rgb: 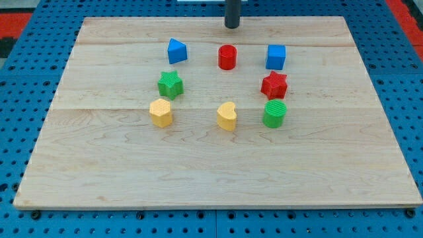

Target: Move the blue blocks above the red circle

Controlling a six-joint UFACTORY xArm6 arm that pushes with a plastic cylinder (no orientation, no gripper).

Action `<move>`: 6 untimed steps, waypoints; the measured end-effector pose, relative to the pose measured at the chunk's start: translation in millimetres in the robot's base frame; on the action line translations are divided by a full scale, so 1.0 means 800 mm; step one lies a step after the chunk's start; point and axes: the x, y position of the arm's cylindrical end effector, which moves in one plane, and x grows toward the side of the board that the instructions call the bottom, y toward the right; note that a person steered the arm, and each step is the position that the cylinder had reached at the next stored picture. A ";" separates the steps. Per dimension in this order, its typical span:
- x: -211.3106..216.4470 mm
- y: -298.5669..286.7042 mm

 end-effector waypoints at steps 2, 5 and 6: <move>-0.002 0.025; 0.094 0.142; 0.111 0.152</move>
